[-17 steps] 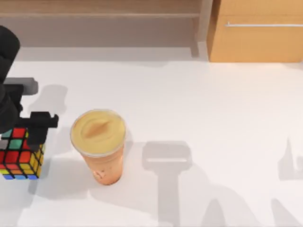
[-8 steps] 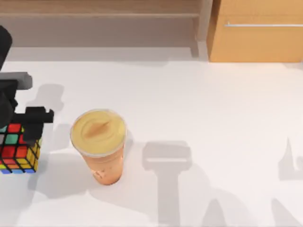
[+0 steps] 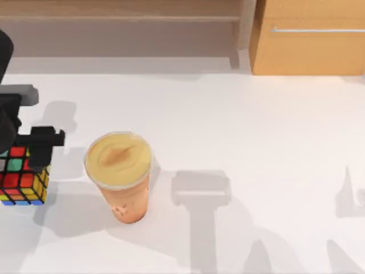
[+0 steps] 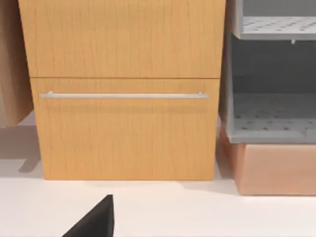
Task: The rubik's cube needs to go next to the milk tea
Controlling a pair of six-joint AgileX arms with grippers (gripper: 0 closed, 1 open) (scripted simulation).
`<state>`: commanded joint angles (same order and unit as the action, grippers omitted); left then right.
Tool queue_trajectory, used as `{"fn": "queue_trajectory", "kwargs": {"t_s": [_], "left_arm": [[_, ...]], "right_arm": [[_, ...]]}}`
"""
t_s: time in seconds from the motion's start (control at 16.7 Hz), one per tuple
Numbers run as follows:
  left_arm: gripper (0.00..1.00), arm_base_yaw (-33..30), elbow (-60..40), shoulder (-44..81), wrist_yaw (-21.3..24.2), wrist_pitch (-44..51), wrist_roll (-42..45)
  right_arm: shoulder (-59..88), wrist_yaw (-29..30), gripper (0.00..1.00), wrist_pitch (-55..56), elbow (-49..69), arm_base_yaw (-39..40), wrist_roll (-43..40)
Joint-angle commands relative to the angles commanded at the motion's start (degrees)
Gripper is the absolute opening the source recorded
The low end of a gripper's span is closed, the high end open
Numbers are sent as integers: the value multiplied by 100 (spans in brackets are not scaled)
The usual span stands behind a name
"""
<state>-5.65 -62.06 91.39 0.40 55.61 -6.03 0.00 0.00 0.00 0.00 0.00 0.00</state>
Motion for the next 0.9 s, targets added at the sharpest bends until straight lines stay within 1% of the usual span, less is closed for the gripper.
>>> {"fn": "queue_trajectory", "kwargs": {"t_s": [0.3, 0.6, 0.9], "left_arm": [[0, -148, 233, 264, 18, -79, -24], [0, -160, 263, 295, 20, -83, -26], [38, -160, 263, 295, 20, -83, -26]], "right_arm": [[0, 0, 100, 0, 0, 0, 0], [0, 0, 100, 0, 0, 0, 0], [0, 0, 100, 0, 0, 0, 0]]}}
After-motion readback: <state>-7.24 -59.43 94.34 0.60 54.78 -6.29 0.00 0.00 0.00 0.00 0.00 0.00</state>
